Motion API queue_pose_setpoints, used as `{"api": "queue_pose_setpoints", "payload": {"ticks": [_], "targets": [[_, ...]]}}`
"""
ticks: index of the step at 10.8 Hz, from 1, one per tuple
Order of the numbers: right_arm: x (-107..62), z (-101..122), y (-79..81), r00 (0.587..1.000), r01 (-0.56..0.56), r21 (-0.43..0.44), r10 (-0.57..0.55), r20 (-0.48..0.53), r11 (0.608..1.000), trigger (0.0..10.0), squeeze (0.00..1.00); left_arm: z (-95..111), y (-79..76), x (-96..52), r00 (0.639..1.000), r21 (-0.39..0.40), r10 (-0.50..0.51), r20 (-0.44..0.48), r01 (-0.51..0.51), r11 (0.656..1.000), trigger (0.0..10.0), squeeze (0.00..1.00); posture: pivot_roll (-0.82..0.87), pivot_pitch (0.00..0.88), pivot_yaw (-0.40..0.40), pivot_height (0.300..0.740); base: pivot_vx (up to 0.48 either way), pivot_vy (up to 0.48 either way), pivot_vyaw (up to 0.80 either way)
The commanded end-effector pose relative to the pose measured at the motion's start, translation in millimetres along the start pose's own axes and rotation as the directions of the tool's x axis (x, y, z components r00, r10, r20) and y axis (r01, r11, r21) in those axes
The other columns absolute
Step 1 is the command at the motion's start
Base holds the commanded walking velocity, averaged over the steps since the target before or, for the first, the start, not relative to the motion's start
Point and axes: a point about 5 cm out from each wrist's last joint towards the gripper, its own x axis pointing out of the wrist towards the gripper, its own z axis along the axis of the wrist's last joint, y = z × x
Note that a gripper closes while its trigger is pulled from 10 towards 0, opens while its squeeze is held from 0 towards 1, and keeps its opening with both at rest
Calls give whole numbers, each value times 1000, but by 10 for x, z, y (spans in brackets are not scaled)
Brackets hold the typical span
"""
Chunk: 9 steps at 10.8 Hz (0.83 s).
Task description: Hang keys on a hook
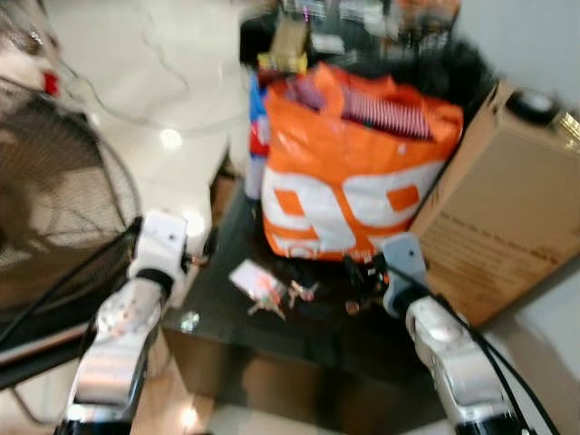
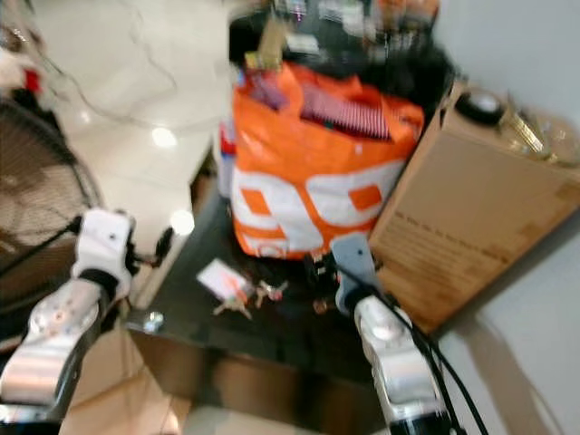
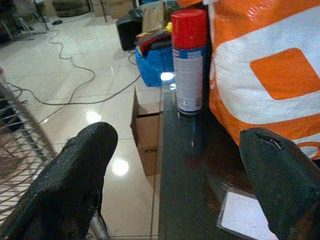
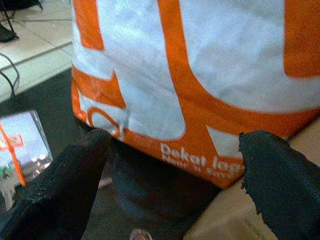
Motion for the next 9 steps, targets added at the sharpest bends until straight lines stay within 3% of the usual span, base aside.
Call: {"api": "queue_pose_setpoints", "payload": {"ticks": [1, 4, 5, 6, 7, 8, 9], "targets": [[-8, -10, -95, 1000, 3, 2, -3, -17, 1000, 10000, 0, -6, -34, 12, 1000, 8, -18, -7, 18, 1000, 10000, 59, 52, 0, -118, 740, 0, 0, 0], [95, 45, -124, 999, -22, 38, 24, -45, 999, 10000, 0, -118, -70, 12, 986, 31, -148, -76, 151, 988, 10000, 71, 31, 0, -103, 740, 0, 0, 0], [144, 60, -132, 998, -13, 31, 15, -59, 999, 10000, 839, -158, -65, 12, 975, 57, -199, -99, 205, 977, 10000, 75, 10, 0, -86, 740, 0, 0, 0], [233, 92, -147, 998, -17, 67, 21, -65, 998, 10000, 1000, -188, -59, 10, 952, 102, -281, -120, 294, 950, 10000, 75, -18, 0, -70, 740, 0, 0, 0], [282, 92, -166, 997, -11, 41, 14, -78, 999, 10000, 1000, -206, -74, 6, 938, 128, -322, -128, 337, 933, 10000, 75, -18, 0, -73, 740, 0, 0, 0], [410, 56, -170, 993, 2, 36, 2, -121, 999, 10000, 1000, -203, -109, -54, 898, 163, -416, -142, 435, 885, 10000, 71, -11, 0, -87, 740, 0, 0, 0], [470, 3, -143, 989, -1, 15, 3, -150, 1000, 10000, 1000, -173, -112, -85, 889, 155, -438, -137, 455, 877, 10000, 71, -4, 0, -93, 740, 0, 0, 0]]}}
